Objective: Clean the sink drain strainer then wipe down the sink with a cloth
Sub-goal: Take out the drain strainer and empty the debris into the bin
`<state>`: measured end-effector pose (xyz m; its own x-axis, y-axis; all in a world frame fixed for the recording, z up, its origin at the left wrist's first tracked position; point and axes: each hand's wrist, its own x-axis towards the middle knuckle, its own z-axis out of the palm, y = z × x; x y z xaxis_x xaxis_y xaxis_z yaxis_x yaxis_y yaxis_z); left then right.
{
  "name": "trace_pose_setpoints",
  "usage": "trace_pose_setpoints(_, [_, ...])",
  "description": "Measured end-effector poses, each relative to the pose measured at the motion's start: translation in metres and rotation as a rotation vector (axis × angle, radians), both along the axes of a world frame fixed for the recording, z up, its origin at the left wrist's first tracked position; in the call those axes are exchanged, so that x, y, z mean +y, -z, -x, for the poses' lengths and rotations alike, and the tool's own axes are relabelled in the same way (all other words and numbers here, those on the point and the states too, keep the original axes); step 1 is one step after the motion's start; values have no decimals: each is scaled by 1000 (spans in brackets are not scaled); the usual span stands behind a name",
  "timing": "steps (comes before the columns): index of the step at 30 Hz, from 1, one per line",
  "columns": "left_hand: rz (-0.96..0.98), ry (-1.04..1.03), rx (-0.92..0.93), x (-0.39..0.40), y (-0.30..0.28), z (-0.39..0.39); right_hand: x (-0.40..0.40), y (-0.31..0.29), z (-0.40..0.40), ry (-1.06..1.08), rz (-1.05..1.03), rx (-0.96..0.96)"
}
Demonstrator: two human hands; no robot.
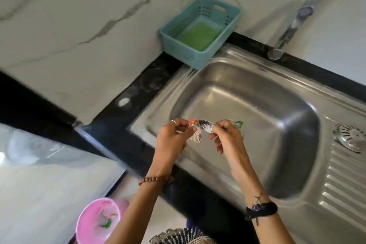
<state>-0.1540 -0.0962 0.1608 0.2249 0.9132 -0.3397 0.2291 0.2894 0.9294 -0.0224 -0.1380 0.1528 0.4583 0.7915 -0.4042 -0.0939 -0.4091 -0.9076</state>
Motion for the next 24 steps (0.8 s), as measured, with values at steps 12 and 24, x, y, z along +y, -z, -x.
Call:
trace_pose_setpoints(12, [120, -784, -230, -170, 14, 312, -82, 22, 298, -695, 25, -14])
trace_pose_setpoints(24, [586, -1350, -376, -196, 312, 437, -78, 304, 438, -1133, 143, -596])
